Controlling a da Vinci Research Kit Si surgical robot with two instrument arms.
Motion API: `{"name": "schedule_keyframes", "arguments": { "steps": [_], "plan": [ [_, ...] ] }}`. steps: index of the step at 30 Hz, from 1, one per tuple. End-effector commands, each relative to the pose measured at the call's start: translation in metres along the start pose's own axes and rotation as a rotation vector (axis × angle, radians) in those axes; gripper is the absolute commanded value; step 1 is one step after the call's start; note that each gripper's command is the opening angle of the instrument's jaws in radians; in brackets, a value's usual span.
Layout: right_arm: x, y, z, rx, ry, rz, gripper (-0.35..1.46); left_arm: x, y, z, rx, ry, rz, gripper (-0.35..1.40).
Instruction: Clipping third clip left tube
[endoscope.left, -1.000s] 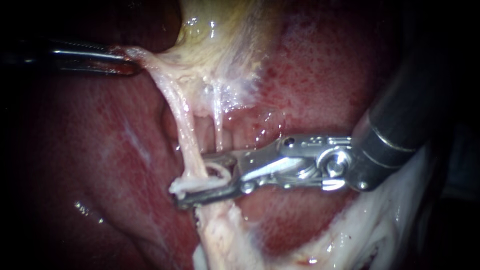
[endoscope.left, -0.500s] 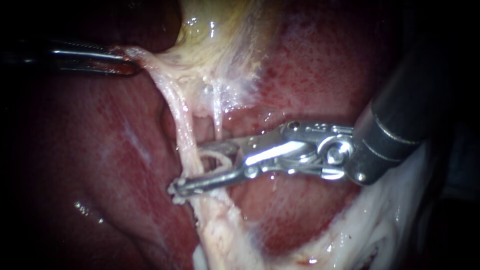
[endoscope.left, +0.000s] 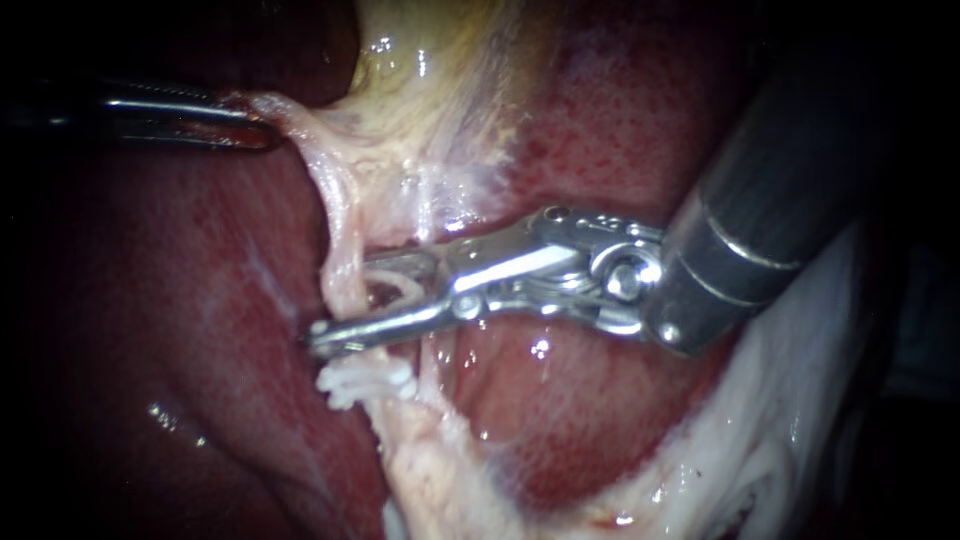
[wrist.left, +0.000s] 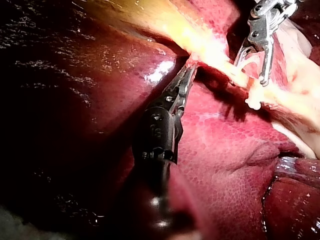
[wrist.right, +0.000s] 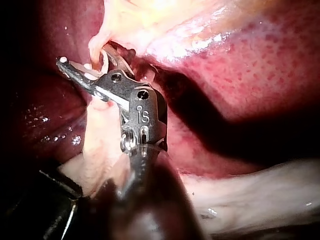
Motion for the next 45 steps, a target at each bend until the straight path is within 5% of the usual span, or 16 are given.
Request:
{"name": "schedule_keyframes", "arguments": {
  "steps": [1,17,35,45],
  "plan": [
    [0.0000,0.0001,0.0002,0.007,-0.004,0.006,0.50,0.0000,0.0000,0.0001,0.001,0.000,-0.001,-0.35],
    [-0.0013,0.0008,0.0007,0.028,-0.018,0.100,0.49,0.0000,0.0001,0.0000,0.002,0.000,-0.001,-0.35],
    [-0.0048,0.0028,-0.0003,0.015,-0.055,0.099,0.50,-0.0001,0.0001,-0.0001,0.001,0.000,0.000,-0.35],
    [-0.0046,0.0032,0.0004,0.051,-0.035,0.098,0.50,-0.0001,0.0001,0.0000,0.002,0.000,-0.001,-0.35]
  ]
}}
